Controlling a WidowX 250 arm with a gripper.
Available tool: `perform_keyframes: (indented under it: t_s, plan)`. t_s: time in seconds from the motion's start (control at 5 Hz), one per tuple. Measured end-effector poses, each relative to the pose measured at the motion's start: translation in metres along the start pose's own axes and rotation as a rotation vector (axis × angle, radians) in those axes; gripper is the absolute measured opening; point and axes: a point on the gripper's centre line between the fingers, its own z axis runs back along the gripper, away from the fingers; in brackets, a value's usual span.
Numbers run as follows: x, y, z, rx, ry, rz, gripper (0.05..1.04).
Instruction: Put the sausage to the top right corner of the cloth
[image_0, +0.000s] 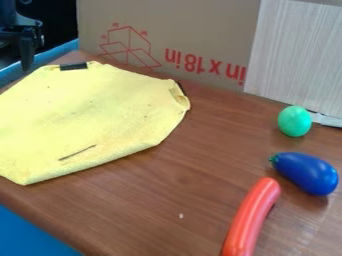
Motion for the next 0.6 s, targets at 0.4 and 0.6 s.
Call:
perform_keyframes:
  t_s: [0.4,0.6]
  plan:
    - [-0.019,-0.016,-0.029,-0.026,-0.024,-0.120,1.001]
    - [-0.028,-0.024,-0.027,-0.068,-0.076,-0.234,1.001]
